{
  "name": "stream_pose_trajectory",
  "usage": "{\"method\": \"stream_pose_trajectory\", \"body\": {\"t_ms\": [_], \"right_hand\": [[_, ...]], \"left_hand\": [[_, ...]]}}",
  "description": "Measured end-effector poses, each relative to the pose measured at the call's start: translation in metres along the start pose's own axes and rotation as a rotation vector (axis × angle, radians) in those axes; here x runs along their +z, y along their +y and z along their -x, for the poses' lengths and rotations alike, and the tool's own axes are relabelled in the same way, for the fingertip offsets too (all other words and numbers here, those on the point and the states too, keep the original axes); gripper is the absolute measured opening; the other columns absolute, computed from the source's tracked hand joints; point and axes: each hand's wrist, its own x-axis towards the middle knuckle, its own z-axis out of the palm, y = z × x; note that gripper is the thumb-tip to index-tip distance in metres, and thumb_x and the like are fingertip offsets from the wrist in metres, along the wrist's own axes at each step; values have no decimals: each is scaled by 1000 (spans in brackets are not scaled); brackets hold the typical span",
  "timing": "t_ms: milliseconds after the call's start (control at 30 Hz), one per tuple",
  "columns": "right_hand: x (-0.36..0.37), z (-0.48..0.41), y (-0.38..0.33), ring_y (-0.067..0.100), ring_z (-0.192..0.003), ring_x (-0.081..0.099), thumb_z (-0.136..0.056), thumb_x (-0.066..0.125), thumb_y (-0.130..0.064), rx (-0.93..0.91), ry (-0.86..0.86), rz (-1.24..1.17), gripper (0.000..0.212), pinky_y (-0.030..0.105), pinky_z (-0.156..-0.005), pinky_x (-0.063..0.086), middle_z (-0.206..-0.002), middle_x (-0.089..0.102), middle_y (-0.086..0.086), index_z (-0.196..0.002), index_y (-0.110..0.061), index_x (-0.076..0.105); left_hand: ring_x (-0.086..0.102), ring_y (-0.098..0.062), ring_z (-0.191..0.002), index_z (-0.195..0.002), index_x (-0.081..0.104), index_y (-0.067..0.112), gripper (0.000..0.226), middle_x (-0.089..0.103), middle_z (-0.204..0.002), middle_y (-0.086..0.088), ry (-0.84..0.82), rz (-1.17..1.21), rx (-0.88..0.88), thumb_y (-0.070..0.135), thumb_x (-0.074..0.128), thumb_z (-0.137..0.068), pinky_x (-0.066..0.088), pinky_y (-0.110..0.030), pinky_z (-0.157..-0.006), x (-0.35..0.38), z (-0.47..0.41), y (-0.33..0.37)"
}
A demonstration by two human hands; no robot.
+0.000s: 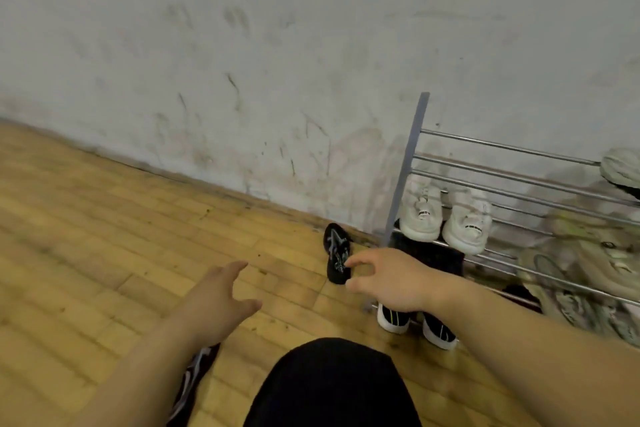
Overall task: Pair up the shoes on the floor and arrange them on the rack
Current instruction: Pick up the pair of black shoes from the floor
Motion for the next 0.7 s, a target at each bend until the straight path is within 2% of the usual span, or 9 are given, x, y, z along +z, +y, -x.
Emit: {"method": "stream_pose_trajectory", "body": {"t_ms": [133, 233, 300, 400, 467, 533, 567, 633, 700], "right_hand": [[41, -62, 1, 18, -130, 55, -96, 61, -52, 37, -98, 1, 61, 25, -95, 45, -154, 49, -3, -151, -31, 47], [76, -110, 18, 23, -137, 50, -97, 67, -37, 76, -150, -34, 63, 28, -104, 39, -153, 49, 4, -153, -23, 42], [95, -143, 34, 27, -138, 47, -98, 66, -34, 117, -190, -20, 65, 31, -107, 39, -155, 45, 8, -156, -23, 38], [118, -190, 60, 29, -131, 53, -100, 60, -39, 171, -294, 17, 68, 37, -101, 50, -161, 35, 8, -159, -25, 29], [131, -217, 78, 27, -124, 57, -100, 60, -35, 188, -304, 31, 65, 32, -90, 51, -159, 39, 9, -158, -24, 32], [144, -241, 96, 25, -111, 59, -101, 58, -29, 182, -318, 64, 58, 28, -75, 49, -153, 44, 12, -155, -21, 37], [151, -253, 104, 26, -113, 57, -102, 55, -26, 180, -337, 90, 58, 28, -73, 47, -153, 41, 12, -156, -19, 36], [161, -276, 117, 29, -131, 46, -102, 52, -25, 208, -357, 137, 59, 28, -85, 44, -159, 30, 10, -158, -20, 33], [171, -299, 130, 36, -142, 36, -100, 58, -26, 218, -304, 178, 60, 37, -104, 41, -162, 25, 15, -156, -20, 37]], "left_hand": [[41, -32, -143, -164, 13, 32, 98, 22, -165, -11, -32, 37, -280, 60, 69, -89, 42, -40, -110, 55, -31, -80], [46, -37, -135, -164, 8, 38, 107, 23, -160, -12, -54, 31, -487, 71, 68, -81, 45, -44, -108, 100, -53, -140], [41, -42, -136, -162, 0, 45, 113, 19, -161, -13, -92, -12, -598, 81, 64, -75, 44, -49, -110, 131, -69, -183], [41, -43, -136, -157, -11, 55, 112, 15, -163, -14, -124, -67, -737, 88, 56, -72, 44, -51, -110, 178, -87, -243], [46, -40, -129, -158, -10, 55, 104, 23, -157, -13, -140, -99, -785, 80, 55, -80, 47, -49, -107, 199, -95, -262], [44, -37, -124, -158, -6, 56, 92, 32, -147, -8, -107, -135, -822, 61, 53, -89, 49, -49, -101, 207, -98, -260], [42, -36, -123, -157, -4, 56, 87, 34, -143, -6, -85, -162, -833, 55, 52, -90, 49, -50, -98, 207, -100, -255], [43, -34, -122, -158, -1, 56, 85, 38, -142, -5, -40, -221, -793, 54, 52, -92, 50, -50, -94, 212, -105, -250], [47, -31, -120, -161, 4, 52, 86, 43, -140, -6, -23, -232, -683, 64, 55, -91, 52, -45, -92, 216, -119, -229]]}}
